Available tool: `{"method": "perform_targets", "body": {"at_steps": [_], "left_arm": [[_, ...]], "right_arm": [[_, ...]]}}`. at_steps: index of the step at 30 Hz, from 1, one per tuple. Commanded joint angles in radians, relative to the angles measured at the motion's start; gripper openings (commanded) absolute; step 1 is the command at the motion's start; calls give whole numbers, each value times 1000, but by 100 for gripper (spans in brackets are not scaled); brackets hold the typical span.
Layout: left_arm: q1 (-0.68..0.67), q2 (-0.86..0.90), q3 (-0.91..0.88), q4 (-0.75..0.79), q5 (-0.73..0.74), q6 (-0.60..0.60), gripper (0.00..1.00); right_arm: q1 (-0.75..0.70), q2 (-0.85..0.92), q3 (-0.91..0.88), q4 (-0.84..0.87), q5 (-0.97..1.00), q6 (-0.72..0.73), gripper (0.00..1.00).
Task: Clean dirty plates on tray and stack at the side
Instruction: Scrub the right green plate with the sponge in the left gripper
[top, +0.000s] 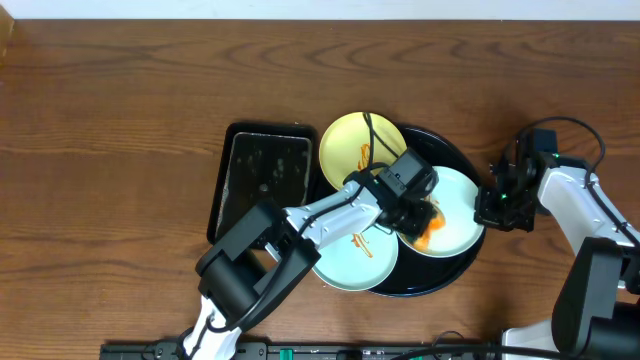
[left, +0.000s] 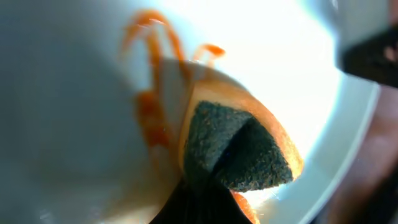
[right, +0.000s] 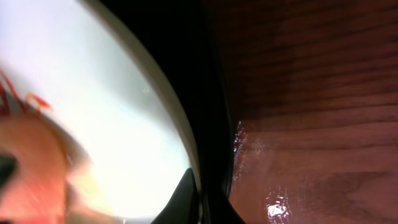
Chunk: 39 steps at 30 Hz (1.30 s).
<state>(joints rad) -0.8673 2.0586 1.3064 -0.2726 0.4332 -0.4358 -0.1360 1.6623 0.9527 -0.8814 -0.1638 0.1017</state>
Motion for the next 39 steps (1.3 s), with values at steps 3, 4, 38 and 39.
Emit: {"method": "perform_targets", "body": {"at_steps": [3,4,38,39], "left_arm": [[32,13,20,-3,-243,55,8],[34,9,30,-3,-241,53,8],[-50,81,112,150,-165,39,8],[-50,91,113,147,-165,39,8]], "right_arm": [[7,5,14,-2,21,10,1],[7,5,14,-2,21,10,1],[7,5,14,-9,21,10,1],[7,5,14,-9,21,10,1]]}}
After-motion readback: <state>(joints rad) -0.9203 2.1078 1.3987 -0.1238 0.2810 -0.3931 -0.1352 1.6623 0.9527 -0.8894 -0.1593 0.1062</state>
